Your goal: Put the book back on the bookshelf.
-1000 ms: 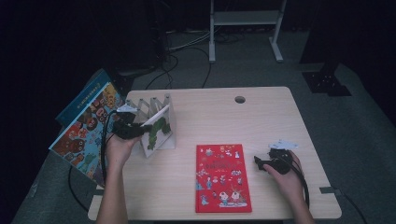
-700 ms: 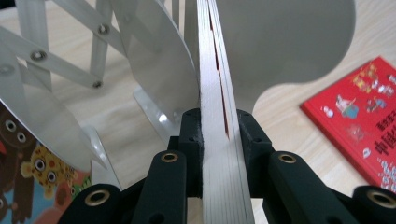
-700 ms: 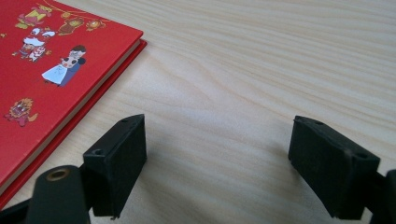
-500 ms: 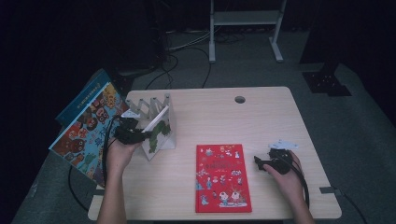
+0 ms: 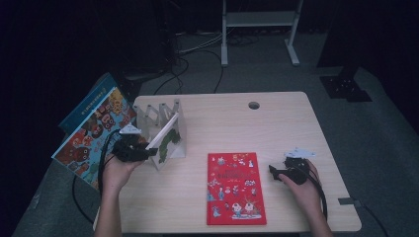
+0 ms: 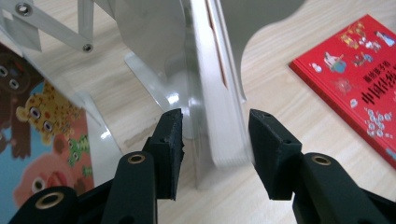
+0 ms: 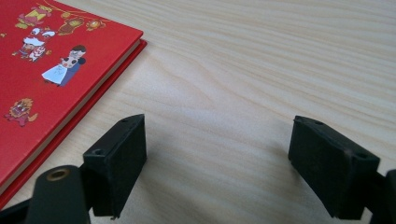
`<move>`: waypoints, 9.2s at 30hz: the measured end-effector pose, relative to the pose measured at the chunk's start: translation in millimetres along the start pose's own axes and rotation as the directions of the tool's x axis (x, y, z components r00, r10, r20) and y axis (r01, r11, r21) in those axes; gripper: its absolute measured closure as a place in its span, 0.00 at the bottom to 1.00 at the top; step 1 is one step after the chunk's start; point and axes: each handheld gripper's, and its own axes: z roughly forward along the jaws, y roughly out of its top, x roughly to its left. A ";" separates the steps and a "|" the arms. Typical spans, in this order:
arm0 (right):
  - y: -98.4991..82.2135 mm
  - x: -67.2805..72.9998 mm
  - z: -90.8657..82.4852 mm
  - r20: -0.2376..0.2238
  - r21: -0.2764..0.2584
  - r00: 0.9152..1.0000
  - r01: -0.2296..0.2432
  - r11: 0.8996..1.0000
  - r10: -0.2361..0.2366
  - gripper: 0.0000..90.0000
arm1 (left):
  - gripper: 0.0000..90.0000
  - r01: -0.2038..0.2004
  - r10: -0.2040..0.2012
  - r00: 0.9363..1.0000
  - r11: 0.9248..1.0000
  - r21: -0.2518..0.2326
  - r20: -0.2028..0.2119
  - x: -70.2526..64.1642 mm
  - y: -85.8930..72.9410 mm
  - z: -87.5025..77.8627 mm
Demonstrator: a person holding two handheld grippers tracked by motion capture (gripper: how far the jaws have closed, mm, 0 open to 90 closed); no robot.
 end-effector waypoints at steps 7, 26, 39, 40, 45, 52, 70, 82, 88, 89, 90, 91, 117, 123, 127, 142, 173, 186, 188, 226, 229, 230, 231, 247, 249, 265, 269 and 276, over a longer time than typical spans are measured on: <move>0.0 0.0 0.0 0.000 0.000 1.000 0.000 1.000 0.000 0.20 | 0.76 0.011 -0.012 0.999 1.000 0.018 0.049 -2.4 -9.7 9.0; 0.0 0.1 -0.1 0.000 0.001 1.000 -0.002 1.000 0.002 0.20 | 0.65 -0.016 0.013 0.995 1.000 0.025 0.101 -36.9 18.8 43.4; 0.0 0.1 0.0 0.000 0.001 1.000 -0.002 1.000 0.002 0.20 | 0.63 -0.026 0.022 0.993 0.999 0.030 0.112 -48.0 26.6 51.5; 0.0 0.1 -0.1 -0.001 0.001 1.000 -0.002 1.000 0.002 0.20 | 0.63 -0.025 0.022 0.993 0.999 0.027 0.113 -47.8 26.1 51.5; 0.0 0.1 -0.1 -0.001 0.001 1.000 -0.002 1.000 0.002 0.20 | 0.63 -0.038 0.035 0.993 0.999 0.029 0.116 -44.5 24.1 46.9; 0.0 0.1 -0.1 0.000 0.001 1.000 -0.002 1.000 0.002 0.20 | 0.57 -0.075 0.074 0.991 0.997 0.004 0.110 -47.5 26.2 25.8; 0.8 3.8 -9.0 -0.002 0.045 1.000 -0.012 0.999 0.013 0.31 | 0.42 -0.225 0.235 0.955 0.971 -0.076 0.181 -90.6 65.4 15.0; 16.5 35.5 -14.0 -0.066 0.019 0.998 0.017 1.000 -0.016 0.33 | 0.33 -0.316 0.327 0.903 0.945 -0.083 0.278 -126.7 81.1 52.9; 25.7 56.0 -0.6 -0.118 0.044 0.992 0.047 0.998 -0.041 0.33 | 0.31 -0.340 0.344 0.887 0.938 -0.071 0.309 -137.3 79.3 77.4; 26.6 58.5 1.4 -0.123 0.047 0.991 0.048 0.998 -0.042 0.33 | 0.30 -0.348 0.352 0.884 0.935 -0.068 0.307 -139.6 78.9 84.3; 27.9 62.1 4.5 -0.131 0.053 0.990 0.053 0.997 -0.046 0.32 | 0.30 -0.353 0.355 0.882 0.933 -0.063 0.310 -141.3 78.9 89.4; 29.1 64.6 6.7 -0.134 0.057 0.990 0.056 0.997 -0.048 0.32 | 0.30 -0.361 0.362 0.880 0.931 -0.062 0.308 -142.4 78.6 94.4; 65.7 92.2 50.1 -0.337 0.072 0.930 0.183 0.980 -0.149 0.31 | 0.21 -0.291 0.263 0.915 0.955 0.049 0.306 -126.0 67.4 157.8; 49.9 87.2 20.2 -0.310 0.065 0.936 0.196 0.978 -0.167 0.31 | 0.19 -0.299 0.258 0.918 0.949 0.096 0.301 -125.0 60.2 173.1; 37.6 82.5 -0.6 -0.295 0.050 0.942 0.184 0.982 -0.162 0.30 | 0.18 -0.287 0.243 0.923 0.951 0.113 0.299 -121.5 56.1 178.9; -11.7 72.3 -55.1 -0.264 0.038 0.950 0.181 0.983 -0.165 0.29 | 0.11 -0.286 0.249 0.907 0.956 0.063 0.339 -122.6 39.4 185.2; -50.1 77.8 -72.3 -0.252 0.091 0.952 0.203 0.975 -0.175 0.25 | 0.00 -0.269 0.255 0.913 0.963 -0.001 0.319 -126.9 27.1 186.0; -32.9 38.9 -55.0 -0.224 0.103 0.966 0.154 0.983 -0.128 0.24 | 0.00 -0.204 0.209 0.940 0.978 -0.048 0.268 -124.7 23.2 188.1; -31.1 33.8 -52.0 -0.231 0.103 0.965 0.148 0.984 -0.121 0.23 | 0.00 -0.199 0.206 0.942 0.979 -0.050 0.265 -124.4 23.0 188.3; -48.5 60.6 -60.5 -0.313 0.015 0.924 0.237 0.971 -0.220 0.25 | 0.00 -0.162 0.171 0.959 0.985 -0.056 0.228 -123.5 21.1 187.3; -49.8 65.0 -59.8 -0.293 0.004 0.923 0.261 0.965 -0.248 0.24 | 0.00 -0.165 0.174 0.958 0.985 -0.059 0.227 -123.3 21.1 187.5; -50.1 66.7 -59.3 -0.284 0.001 0.925 0.264 0.965 -0.253 0.23 | 0.00 -0.167 0.175 0.958 0.984 -0.055 0.226 -123.2 21.3 187.2; -50.3 68.0 -58.8 -0.282 -0.001 0.926 0.263 0.965 -0.253 0.23 | 0.00 -0.166 0.174 0.958 0.985 -0.056 0.226 -123.3 21.2 187.2; -50.2 82.5 -52.3 -0.278 -0.005 0.926 0.264 0.965 -0.255 0.05 | 0.00 -0.155 0.163 0.962 0.987 -0.052 0.219 -124.9 21.6 187.5; -50.1 83.2 -52.0 -0.279 -0.001 0.927 0.263 0.965 -0.253 0.05 | 0.00 -0.156 0.162 0.963 0.987 -0.046 0.216 -125.5 22.4 187.6; -49.4 82.9 -50.8 -0.276 0.004 0.928 0.263 0.965 -0.252 0.03 | 0.00 -0.106 0.115 0.966 0.993 -0.048 0.231 -123.2 22.9 186.4; -49.3 83.0 -50.6 -0.276 0.005 0.928 0.262 0.965 -0.250 0.03 | 0.03 -0.084 0.095 0.963 0.995 -0.054 0.252 -118.3 22.7 184.9; -49.2 82.9 -50.5 -0.276 0.006 0.928 0.262 0.965 -0.250 0.03 | 0.03 -0.056 0.079 0.961 0.994 -0.095 0.266 -117.2 26.4 177.7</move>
